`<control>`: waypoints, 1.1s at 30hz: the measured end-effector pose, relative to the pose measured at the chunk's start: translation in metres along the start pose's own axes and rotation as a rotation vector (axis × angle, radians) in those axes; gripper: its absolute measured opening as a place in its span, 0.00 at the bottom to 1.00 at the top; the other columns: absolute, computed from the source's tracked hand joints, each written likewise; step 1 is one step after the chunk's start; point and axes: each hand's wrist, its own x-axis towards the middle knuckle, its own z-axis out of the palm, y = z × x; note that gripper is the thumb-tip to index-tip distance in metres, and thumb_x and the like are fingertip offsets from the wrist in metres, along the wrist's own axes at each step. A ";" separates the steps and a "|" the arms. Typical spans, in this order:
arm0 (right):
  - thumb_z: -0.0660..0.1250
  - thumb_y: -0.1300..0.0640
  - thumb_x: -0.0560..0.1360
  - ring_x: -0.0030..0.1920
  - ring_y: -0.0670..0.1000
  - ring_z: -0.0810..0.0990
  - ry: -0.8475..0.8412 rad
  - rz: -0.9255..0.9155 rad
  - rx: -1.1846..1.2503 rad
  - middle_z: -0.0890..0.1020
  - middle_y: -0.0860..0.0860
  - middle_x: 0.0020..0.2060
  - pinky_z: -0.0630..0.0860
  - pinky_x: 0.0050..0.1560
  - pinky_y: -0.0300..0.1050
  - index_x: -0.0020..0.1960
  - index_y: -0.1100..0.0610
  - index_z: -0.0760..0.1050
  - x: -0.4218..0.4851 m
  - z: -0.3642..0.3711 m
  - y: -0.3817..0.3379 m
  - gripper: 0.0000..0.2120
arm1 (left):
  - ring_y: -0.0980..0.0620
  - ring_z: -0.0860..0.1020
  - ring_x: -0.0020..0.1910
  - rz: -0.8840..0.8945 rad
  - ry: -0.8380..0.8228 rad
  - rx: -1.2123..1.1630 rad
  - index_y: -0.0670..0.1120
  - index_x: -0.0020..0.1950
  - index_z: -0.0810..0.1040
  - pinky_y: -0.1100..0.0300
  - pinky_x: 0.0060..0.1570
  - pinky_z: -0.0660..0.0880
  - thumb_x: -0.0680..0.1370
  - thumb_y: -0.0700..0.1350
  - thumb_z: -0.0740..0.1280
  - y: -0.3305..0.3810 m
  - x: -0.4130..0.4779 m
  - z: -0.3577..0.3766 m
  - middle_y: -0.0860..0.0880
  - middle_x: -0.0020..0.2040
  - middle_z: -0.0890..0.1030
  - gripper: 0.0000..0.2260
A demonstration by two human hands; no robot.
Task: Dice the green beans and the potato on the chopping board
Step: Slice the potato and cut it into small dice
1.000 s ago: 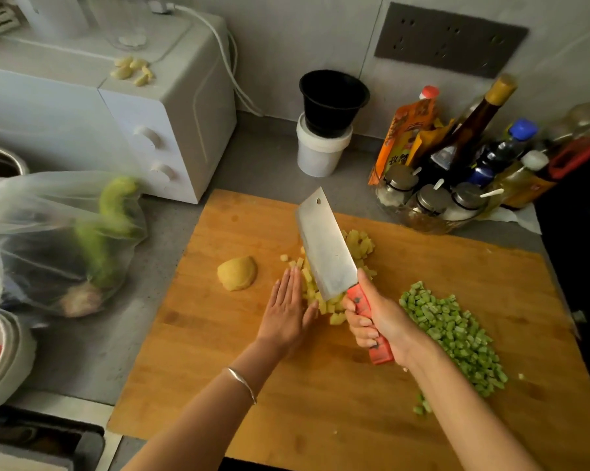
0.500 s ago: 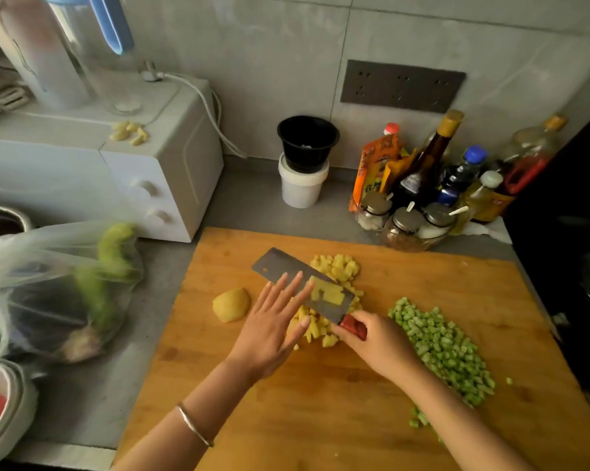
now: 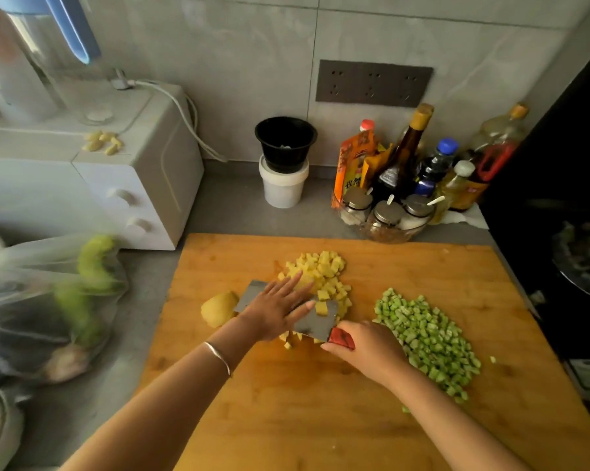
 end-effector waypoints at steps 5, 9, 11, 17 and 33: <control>0.60 0.32 0.75 0.46 0.50 0.79 0.003 0.028 0.023 0.82 0.48 0.48 0.74 0.43 0.45 0.57 0.49 0.77 -0.001 -0.005 0.006 0.24 | 0.57 0.35 0.75 0.270 0.061 0.030 0.61 0.76 0.40 0.59 0.71 0.32 0.78 0.65 0.41 0.013 -0.024 -0.003 0.56 0.77 0.38 0.27; 0.59 0.31 0.75 0.41 0.48 0.74 0.002 -0.005 -0.001 0.80 0.47 0.44 0.68 0.38 0.45 0.54 0.49 0.76 0.000 -0.009 0.003 0.23 | 0.56 0.37 0.75 0.294 -0.054 0.107 0.58 0.77 0.44 0.56 0.73 0.33 0.75 0.68 0.36 0.015 -0.020 0.004 0.57 0.77 0.42 0.32; 0.59 0.32 0.76 0.44 0.50 0.76 -0.008 -0.014 -0.007 0.81 0.48 0.46 0.67 0.38 0.45 0.56 0.49 0.77 0.000 -0.009 0.001 0.23 | 0.56 0.38 0.76 0.206 -0.083 0.104 0.56 0.77 0.44 0.56 0.72 0.33 0.75 0.69 0.34 0.012 -0.005 -0.001 0.56 0.77 0.42 0.34; 0.60 0.32 0.75 0.44 0.49 0.78 -0.013 0.025 0.025 0.81 0.47 0.43 0.69 0.38 0.44 0.53 0.50 0.77 -0.006 -0.003 0.006 0.23 | 0.56 0.45 0.76 0.042 0.045 -0.180 0.58 0.76 0.54 0.58 0.71 0.39 0.74 0.71 0.37 -0.001 0.007 -0.020 0.56 0.77 0.51 0.34; 0.62 0.36 0.76 0.29 0.44 0.70 0.042 0.074 0.288 0.73 0.46 0.28 0.62 0.31 0.40 0.37 0.48 0.72 -0.010 -0.012 -0.002 0.18 | 0.59 0.58 0.74 0.038 0.590 -0.213 0.52 0.74 0.63 0.57 0.73 0.51 0.81 0.60 0.46 -0.036 -0.061 -0.025 0.56 0.73 0.64 0.24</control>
